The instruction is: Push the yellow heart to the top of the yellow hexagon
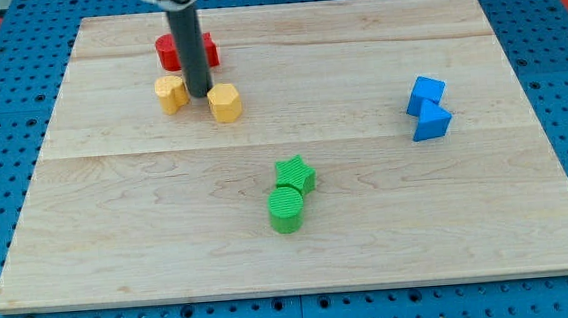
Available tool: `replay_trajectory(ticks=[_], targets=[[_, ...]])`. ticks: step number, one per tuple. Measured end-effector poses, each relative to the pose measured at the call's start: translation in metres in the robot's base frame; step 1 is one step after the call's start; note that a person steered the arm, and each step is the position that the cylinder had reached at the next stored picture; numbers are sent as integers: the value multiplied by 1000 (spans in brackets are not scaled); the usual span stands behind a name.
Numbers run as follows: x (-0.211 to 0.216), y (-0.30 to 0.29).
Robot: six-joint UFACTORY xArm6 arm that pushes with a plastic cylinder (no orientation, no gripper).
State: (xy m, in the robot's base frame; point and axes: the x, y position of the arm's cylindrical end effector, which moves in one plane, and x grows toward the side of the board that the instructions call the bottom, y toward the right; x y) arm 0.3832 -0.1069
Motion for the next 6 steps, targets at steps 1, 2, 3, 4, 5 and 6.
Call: replay_trajectory(ticks=[1, 2, 3, 4, 5, 6], targets=[[42, -30], [-6, -71], [-39, -64], [-3, -71], [-2, 4], [18, -27]])
